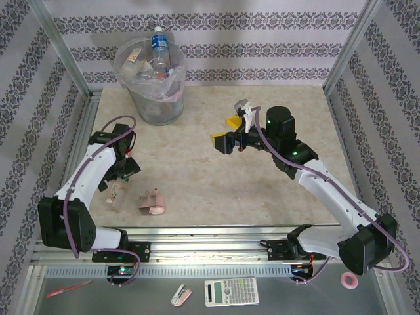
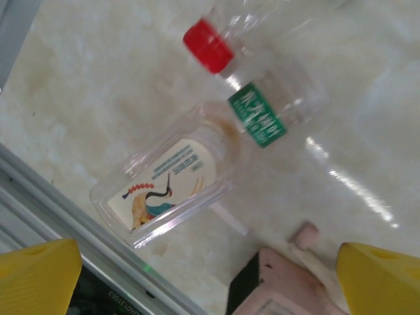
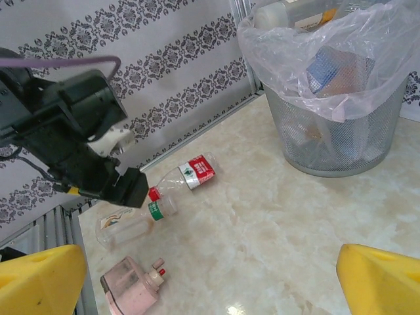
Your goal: Throw the plastic bottles in the bin
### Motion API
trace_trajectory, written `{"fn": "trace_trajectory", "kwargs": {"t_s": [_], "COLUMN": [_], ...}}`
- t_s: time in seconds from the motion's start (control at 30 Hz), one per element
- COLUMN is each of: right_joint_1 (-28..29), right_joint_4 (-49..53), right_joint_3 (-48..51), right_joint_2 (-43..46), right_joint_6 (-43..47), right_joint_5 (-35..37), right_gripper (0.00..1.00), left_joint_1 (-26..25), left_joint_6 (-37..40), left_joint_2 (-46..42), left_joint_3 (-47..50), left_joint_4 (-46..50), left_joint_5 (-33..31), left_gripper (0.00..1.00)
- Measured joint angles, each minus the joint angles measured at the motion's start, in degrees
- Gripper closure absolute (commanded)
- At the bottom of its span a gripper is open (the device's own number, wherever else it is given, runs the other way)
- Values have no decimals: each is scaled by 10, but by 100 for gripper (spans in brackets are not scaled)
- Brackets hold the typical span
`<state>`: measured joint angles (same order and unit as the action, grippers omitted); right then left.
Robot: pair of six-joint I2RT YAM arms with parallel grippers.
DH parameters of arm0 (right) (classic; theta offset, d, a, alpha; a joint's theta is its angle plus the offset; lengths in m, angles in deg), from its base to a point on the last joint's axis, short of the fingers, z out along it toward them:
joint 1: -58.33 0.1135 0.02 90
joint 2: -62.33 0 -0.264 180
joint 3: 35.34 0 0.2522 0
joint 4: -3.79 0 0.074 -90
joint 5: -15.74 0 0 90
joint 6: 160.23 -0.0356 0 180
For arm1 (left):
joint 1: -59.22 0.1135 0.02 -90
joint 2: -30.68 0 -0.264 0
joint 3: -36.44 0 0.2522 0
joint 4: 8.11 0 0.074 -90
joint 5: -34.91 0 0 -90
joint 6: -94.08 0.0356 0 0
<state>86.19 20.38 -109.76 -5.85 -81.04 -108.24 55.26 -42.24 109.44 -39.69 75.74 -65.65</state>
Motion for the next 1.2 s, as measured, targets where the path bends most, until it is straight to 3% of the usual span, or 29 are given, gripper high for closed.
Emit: {"fn": "trace_trajectory", "kwargs": {"t_s": [0.6, 1.2], "right_joint_1": [-4, -7], "right_joint_4": [0, 0], "right_joint_3": [12, 16], "right_joint_2": [10, 14], "right_joint_6": [0, 0], "right_joint_5": [0, 0], "right_gripper": [2, 2], "left_joint_1": [60, 63], "left_joint_6": [-2, 25], "left_joint_2": [69, 46], "left_joint_3": [90, 132], "left_joint_4": [-95, -126], "left_joint_5": [17, 13], "left_gripper": [0, 5]}}
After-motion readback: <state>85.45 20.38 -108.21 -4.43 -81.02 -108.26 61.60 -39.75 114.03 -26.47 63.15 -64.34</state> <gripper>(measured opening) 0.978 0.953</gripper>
